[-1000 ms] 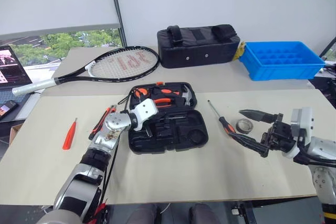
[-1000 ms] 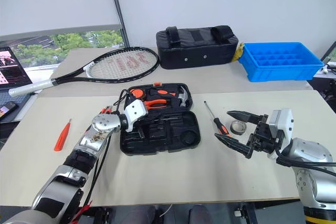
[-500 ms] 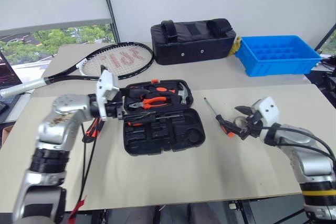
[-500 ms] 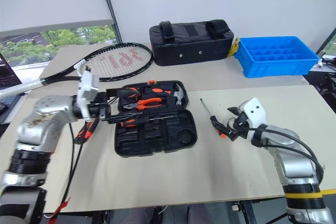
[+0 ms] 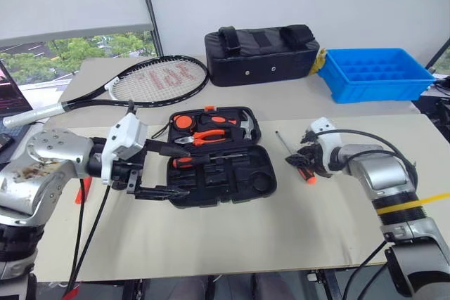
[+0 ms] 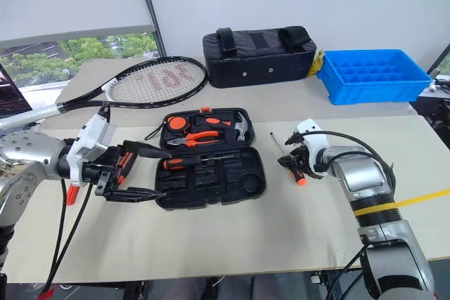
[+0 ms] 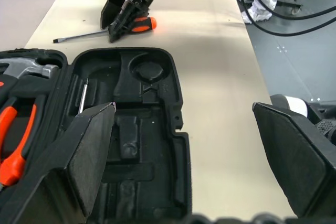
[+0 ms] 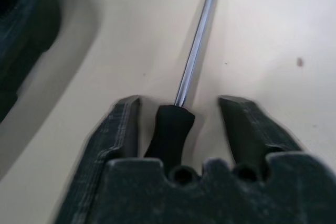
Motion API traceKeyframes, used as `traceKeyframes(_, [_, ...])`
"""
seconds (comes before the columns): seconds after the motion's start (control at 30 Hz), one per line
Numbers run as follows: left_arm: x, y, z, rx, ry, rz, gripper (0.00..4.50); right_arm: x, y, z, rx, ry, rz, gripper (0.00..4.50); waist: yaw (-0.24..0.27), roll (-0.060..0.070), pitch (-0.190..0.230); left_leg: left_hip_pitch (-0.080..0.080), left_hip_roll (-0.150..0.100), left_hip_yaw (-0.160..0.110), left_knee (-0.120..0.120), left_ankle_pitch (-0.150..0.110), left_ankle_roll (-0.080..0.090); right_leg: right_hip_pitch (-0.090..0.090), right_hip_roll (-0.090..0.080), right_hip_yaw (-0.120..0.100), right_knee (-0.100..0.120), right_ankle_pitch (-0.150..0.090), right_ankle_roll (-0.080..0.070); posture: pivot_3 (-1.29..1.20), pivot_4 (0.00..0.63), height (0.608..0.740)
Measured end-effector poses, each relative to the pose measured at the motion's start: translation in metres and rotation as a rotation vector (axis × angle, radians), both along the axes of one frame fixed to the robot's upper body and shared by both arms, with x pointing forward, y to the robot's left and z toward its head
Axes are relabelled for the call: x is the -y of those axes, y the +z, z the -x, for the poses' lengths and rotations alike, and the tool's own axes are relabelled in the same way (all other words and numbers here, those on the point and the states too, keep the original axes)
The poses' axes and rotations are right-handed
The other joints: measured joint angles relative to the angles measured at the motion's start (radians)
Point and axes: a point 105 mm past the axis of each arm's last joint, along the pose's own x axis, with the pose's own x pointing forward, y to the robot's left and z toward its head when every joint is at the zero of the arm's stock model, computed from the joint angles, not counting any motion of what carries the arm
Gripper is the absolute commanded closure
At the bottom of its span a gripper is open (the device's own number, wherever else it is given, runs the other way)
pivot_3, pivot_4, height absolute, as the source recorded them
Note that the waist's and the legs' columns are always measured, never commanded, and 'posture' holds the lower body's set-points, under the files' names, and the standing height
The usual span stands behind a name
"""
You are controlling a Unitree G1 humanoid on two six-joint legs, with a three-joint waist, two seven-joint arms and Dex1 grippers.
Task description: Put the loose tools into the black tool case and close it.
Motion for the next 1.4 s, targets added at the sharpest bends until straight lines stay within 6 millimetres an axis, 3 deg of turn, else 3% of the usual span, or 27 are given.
traceKeyframes(0.1, [0.0,-0.001,0.003,-0.001,0.007,-0.001,0.0,-0.001,0.0,-0.002,-0.002,0.004,0.012,3.92,0.0,0.0,0.0,0.0,0.0,0.0,0.0,0.0,0.0,0.0,0.0,0.0,0.0,0.0,0.0,0.0,0.15,0.74])
traceKeyframes(0.23, [-0.004,0.001,0.006,0.001,0.03,0.017,0.0,-0.002,0.003,-0.003,0.003,0.011,0.009,3.93,-0.001,0.0,0.0,0.0,0.0,0.0,0.0,0.0,0.0,0.0,0.0,0.0,0.0,0.0,0.0,0.0,0.15,0.74])
traceKeyframes(0.33, [-0.009,0.002,0.004,0.011,0.074,0.036,0.0,-0.009,0.018,-0.006,0.057,0.057,0.005,3.94,-0.005,0.001,0.0,0.0,0.0,0.0,0.0,0.0,0.0,-0.001,0.0,0.0,0.0,0.0,0.0,0.0,0.15,0.74])
traceKeyframes(0.47, [-0.026,0.0,0.003,0.008,0.168,0.049,0.0,-0.039,0.057,-0.005,0.191,0.226,-0.013,3.94,-0.016,0.001,0.001,0.0,0.0,0.0,-0.001,0.0,-0.001,-0.002,0.0,0.0,0.0,0.0,0.0,0.0,0.15,0.74])
traceKeyframes(0.53, [-0.039,-0.005,0.003,-0.014,0.232,0.046,0.0,-0.069,0.077,0.001,0.268,0.384,-0.044,3.94,-0.023,0.001,0.001,0.001,0.0,0.0,-0.001,-0.001,-0.001,-0.002,0.001,0.0,0.0,0.0,0.0,0.0,0.15,0.74])
traceKeyframes(0.6, [-0.049,-0.007,0.006,-0.025,0.283,0.042,0.0,-0.097,0.083,0.01,0.306,0.549,-0.051,3.94,-0.029,0.001,0.001,0.001,0.0,0.0,-0.001,-0.001,-0.001,-0.002,0.001,0.0,0.0,0.0,0.0,0.0,0.15,0.74])
traceKeyframes(0.73, [-0.061,-0.005,0.012,-0.025,0.343,0.03,0.0,-0.132,0.068,0.029,0.341,0.857,0.016,3.94,-0.025,0.001,0.001,0.003,0.0,0.0,-0.001,-0.002,0.0,-0.002,0.0,-0.002,0.0,0.0,0.0,0.0,0.15,0.74])
traceKeyframes(0.83, [-0.062,-0.004,0.019,-0.02,0.357,0.029,0.0,-0.15,0.058,0.022,0.347,0.957,0.048,3.94,-0.025,0.001,0.001,0.004,0.0,0.0,-0.001,-0.002,-0.001,-0.002,0.0,-0.001,-0.002,0.0,-0.001,0.0,0.15,0.74])
traceKeyframes(1.1, [-0.054,0.001,0.033,-0.005,0.365,0.027,0.0,-0.149,0.036,0.015,0.333,1.134,0.188,3.94,-0.027,0.002,0.002,0.005,0.0,-0.002,-0.001,-0.003,-0.003,-0.002,0.001,-0.002,0.0,0.001,-0.001,0.0,0.15,0.74])
traceKeyframes(1.17, [-0.053,0.0,0.034,-0.014,0.371,0.025,0.0,-0.15,0.033,0.017,0.327,1.164,0.199,2.95,-0.028,0.002,0.002,0.004,0.0,-0.002,-0.001,-0.003,-0.003,-0.002,0.001,-0.002,0.0,0.001,-0.001,0.0,0.15,0.74])
traceKeyframes(1.2, [-0.053,0.0,0.034,-0.013,0.371,0.026,0.0,-0.15,0.032,0.017,0.329,1.172,0.205,2.77,-0.028,0.002,0.002,0.004,0.0,-0.002,-0.001,-0.003,-0.003,-0.002,0.001,-0.002,0.0,0.001,-0.001,0.0,0.15,0.74])
traceKeyframes(1.4, [-0.054,-0.001,0.035,-0.021,0.382,0.029,0.0,-0.156,0.041,0.016,0.375,1.18,0.18,0.74,-0.03,0.002,0.002,0.005,0.001,-0.002,-0.002,-0.003,-0.004,-0.002,0.002,-0.002,0.0,0.001,-0.003,0.0,0.15,0.74])
